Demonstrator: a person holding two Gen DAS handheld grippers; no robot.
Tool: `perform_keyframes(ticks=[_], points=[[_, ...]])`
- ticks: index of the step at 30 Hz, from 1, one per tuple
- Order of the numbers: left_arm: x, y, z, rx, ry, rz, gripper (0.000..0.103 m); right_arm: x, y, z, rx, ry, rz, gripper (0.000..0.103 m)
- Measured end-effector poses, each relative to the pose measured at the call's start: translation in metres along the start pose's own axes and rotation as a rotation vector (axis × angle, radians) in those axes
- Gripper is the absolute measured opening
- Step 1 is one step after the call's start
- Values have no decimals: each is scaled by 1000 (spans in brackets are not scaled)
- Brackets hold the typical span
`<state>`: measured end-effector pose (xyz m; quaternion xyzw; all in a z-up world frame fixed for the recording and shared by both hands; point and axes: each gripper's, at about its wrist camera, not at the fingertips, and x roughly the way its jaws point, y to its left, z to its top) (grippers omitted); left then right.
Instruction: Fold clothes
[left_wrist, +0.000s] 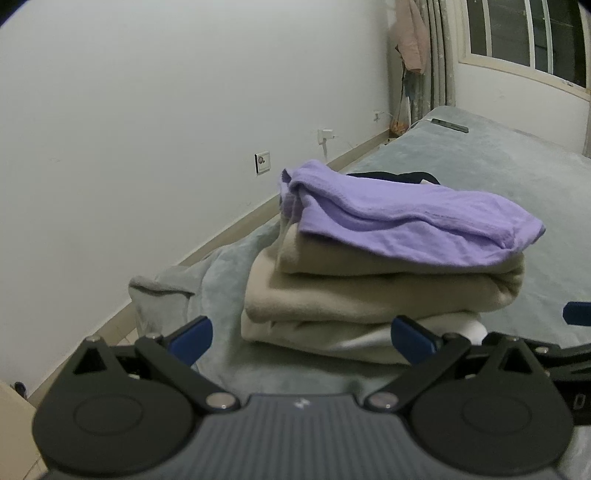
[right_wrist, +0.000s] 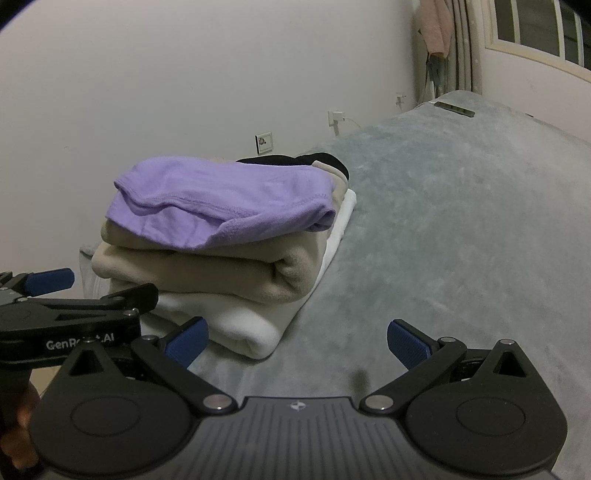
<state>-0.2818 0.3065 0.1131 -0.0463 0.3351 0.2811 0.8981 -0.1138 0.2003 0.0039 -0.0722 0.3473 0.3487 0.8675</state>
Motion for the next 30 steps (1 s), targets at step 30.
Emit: perform_keyframes(ticks=[30], points=[[6,-2,1,4,11,2,103,4,1,-1,4,4,-5,103]])
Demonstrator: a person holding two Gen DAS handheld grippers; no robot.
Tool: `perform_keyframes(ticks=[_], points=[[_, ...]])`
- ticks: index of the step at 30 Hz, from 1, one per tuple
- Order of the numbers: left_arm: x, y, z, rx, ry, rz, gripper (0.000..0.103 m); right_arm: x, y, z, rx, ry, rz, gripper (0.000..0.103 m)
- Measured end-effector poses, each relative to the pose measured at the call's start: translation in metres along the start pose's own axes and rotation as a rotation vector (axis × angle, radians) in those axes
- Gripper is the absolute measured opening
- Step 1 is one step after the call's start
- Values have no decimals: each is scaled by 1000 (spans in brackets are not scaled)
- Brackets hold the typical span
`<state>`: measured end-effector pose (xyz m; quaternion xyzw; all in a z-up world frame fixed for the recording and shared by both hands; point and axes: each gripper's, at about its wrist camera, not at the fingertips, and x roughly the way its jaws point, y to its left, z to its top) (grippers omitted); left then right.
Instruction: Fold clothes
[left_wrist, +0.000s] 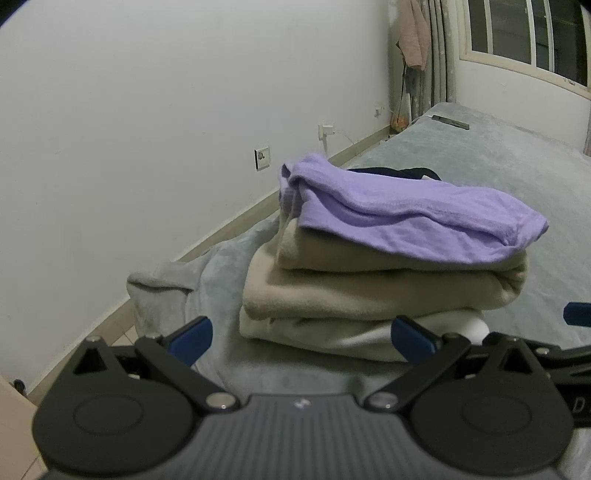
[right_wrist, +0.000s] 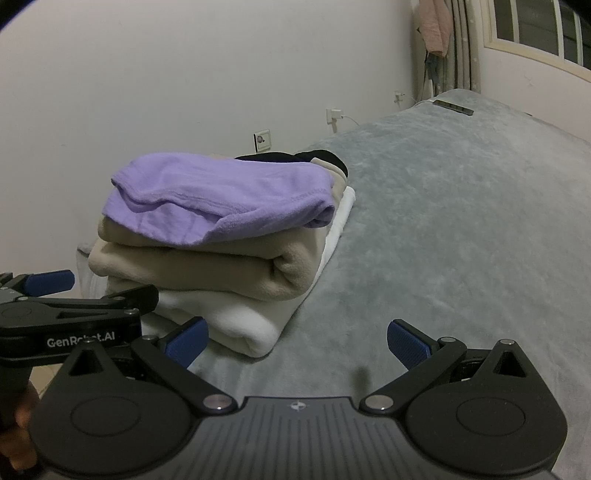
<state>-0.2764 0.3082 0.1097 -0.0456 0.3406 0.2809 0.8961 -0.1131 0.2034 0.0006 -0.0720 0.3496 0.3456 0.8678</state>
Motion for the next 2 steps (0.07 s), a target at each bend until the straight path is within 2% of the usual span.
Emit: perform_keyframes(ticks=[2], points=[[1,-1,0,0,6,-3,103,0,0,0,1,-1,1,103]])
